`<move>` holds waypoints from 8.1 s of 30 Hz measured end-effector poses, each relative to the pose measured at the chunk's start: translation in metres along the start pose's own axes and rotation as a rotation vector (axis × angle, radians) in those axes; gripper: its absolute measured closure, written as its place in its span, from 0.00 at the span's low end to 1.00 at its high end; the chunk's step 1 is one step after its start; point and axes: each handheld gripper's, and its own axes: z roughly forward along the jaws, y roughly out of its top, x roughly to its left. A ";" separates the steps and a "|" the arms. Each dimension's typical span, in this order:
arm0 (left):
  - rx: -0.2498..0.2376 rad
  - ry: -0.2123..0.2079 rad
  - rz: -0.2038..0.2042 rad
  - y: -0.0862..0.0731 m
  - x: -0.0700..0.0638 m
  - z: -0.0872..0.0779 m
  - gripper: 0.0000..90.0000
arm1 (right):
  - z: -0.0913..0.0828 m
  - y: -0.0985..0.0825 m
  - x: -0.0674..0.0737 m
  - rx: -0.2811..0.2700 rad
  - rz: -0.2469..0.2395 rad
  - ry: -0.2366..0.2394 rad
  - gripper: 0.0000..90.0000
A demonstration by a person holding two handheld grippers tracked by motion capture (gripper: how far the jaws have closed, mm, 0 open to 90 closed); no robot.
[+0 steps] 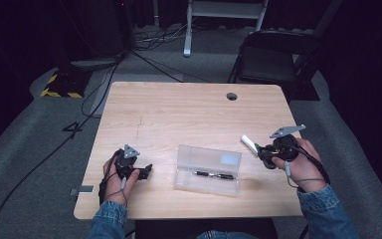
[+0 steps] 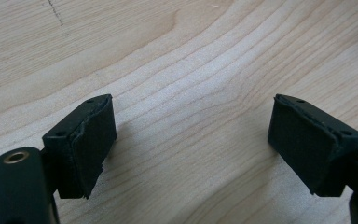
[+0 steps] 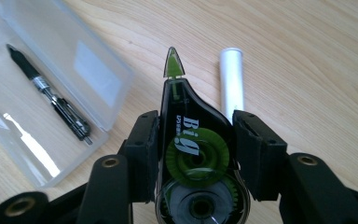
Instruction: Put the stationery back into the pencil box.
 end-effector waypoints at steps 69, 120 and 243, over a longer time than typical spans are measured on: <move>0.001 0.001 0.000 0.000 0.000 0.000 0.17 | 0.060 0.025 0.103 0.027 -0.375 0.370 0.59; 0.001 0.001 0.000 0.000 0.000 0.000 0.17 | 0.087 0.015 0.102 0.155 -0.416 0.407 0.59; 0.012 0.024 -0.026 0.002 0.001 0.002 0.11 | 0.099 -0.023 -0.043 -0.043 0.051 -0.017 0.54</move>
